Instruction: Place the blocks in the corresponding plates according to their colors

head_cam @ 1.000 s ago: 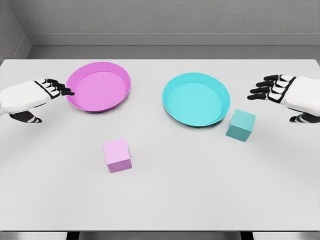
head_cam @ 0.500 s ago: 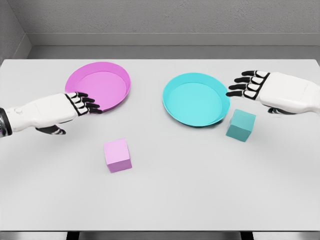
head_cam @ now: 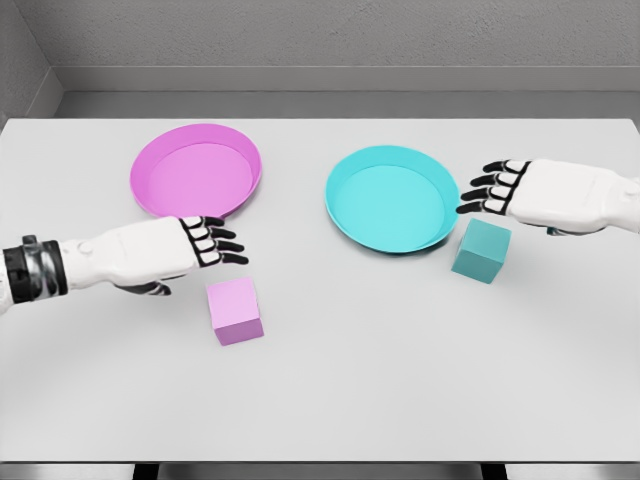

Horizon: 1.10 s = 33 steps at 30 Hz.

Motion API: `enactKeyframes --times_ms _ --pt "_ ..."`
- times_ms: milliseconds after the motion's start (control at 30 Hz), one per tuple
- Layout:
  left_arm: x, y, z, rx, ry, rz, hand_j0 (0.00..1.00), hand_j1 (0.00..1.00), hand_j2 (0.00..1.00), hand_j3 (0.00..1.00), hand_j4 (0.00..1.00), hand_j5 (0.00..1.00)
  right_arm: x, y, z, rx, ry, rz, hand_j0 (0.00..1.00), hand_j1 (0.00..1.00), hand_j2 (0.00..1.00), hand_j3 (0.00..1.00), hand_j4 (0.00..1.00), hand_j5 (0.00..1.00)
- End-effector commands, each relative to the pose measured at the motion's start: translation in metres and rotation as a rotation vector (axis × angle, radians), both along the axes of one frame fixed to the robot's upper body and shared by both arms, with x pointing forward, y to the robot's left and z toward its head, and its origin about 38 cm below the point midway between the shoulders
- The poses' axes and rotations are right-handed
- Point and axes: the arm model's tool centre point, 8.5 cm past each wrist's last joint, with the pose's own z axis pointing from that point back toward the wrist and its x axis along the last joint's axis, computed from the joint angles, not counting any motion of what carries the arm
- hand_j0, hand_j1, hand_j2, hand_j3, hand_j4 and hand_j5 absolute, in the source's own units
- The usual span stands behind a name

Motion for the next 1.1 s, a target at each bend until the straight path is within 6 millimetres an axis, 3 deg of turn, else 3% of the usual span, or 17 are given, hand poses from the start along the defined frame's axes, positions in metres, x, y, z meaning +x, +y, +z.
enactKeyframes --times_ms 0,100,300,467,1067 --pt "-0.002 -0.004 -0.003 0.002 0.006 -0.012 1.0 1.0 1.0 1.0 1.0 1.0 -0.002 0.007 -0.014 -0.008 0.034 0.015 1.0 1.0 1.0 1.0 1.0 1.0" --pt "-0.005 -0.008 -0.004 0.005 0.009 -0.025 1.0 1.0 1.0 1.0 1.0 1.0 0.002 0.019 -0.029 -0.017 0.048 0.039 1.0 1.0 1.0 1.0 1.0 1.0" --pt "-0.005 -0.019 -0.009 0.008 0.004 -0.047 1.0 1.0 1.0 1.0 1.0 1.0 0.013 0.015 -0.051 -0.033 0.085 0.0 1.0 1.0 1.0 1.0 1.0 1.0" --pt "-0.006 -0.025 -0.011 0.0 0.005 -0.059 1.0 1.0 1.0 1.0 1.0 1.0 0.016 0.012 -0.048 -0.039 0.076 -0.008 1.0 1.0 1.0 1.0 1.0 1.0" --pt "-0.008 -0.041 -0.019 0.003 0.002 -0.093 1.0 1.0 1.0 1.0 1.0 1.0 0.02 0.01 -0.07 -0.062 0.118 -0.028 1.0 1.0 1.0 1.0 1.0 1.0"
